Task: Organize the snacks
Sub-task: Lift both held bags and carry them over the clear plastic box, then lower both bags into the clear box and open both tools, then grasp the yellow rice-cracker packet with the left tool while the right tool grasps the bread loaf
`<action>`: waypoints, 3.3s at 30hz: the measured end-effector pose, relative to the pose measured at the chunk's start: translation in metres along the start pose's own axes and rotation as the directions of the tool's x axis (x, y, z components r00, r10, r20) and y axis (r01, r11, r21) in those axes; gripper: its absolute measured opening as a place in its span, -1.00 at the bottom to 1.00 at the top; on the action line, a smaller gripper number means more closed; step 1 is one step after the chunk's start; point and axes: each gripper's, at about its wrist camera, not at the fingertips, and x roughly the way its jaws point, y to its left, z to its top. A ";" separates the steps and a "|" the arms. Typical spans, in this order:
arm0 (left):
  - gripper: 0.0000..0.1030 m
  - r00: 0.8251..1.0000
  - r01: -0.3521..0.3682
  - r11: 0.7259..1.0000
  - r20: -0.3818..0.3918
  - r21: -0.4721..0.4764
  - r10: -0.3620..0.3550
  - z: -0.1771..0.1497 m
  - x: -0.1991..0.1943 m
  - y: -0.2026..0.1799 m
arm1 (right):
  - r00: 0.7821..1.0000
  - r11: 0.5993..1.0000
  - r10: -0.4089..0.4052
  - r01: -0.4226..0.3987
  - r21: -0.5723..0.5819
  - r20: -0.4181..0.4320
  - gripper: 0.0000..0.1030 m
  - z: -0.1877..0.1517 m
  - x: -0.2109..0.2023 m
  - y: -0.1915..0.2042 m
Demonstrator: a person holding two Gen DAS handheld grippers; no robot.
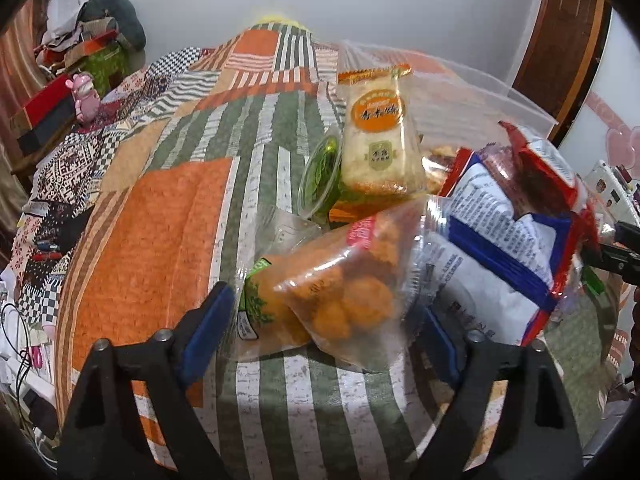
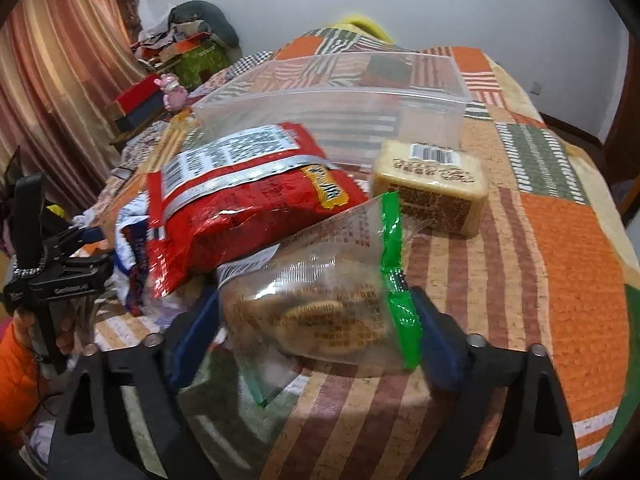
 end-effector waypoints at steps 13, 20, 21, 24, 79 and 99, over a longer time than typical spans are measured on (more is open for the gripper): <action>0.17 0.999 0.012 0.999 0.052 -0.030 -0.010 -0.009 -0.031 -0.006 | 0.998 1.000 -0.024 0.024 -0.004 0.059 0.29 -0.004 -0.020 0.001; 0.17 0.993 0.019 1.000 0.118 -0.017 -0.017 0.000 -0.061 -0.013 | 0.990 0.997 -0.069 0.072 -0.020 0.121 0.27 0.000 -0.039 -0.001; 0.17 0.992 0.020 1.000 0.128 -0.013 -0.018 0.002 -0.065 -0.014 | 0.988 0.997 -0.076 0.079 -0.022 0.134 0.27 0.002 -0.042 -0.002; 0.17 0.986 0.025 1.000 0.165 0.004 -0.025 0.011 -0.078 -0.021 | 0.981 0.995 -0.092 0.097 -0.023 0.170 0.27 0.006 -0.052 -0.002; 0.24 0.994 0.080 0.990 0.059 0.118 -0.088 0.185 0.050 -0.098 | 0.983 0.989 -0.143 0.145 -0.014 0.117 0.41 0.116 0.032 -0.037; 0.39 0.992 0.032 0.994 0.118 0.101 -0.044 0.137 -0.034 -0.044 | 0.969 0.987 -0.155 0.159 -0.003 0.190 0.46 0.089 -0.029 -0.032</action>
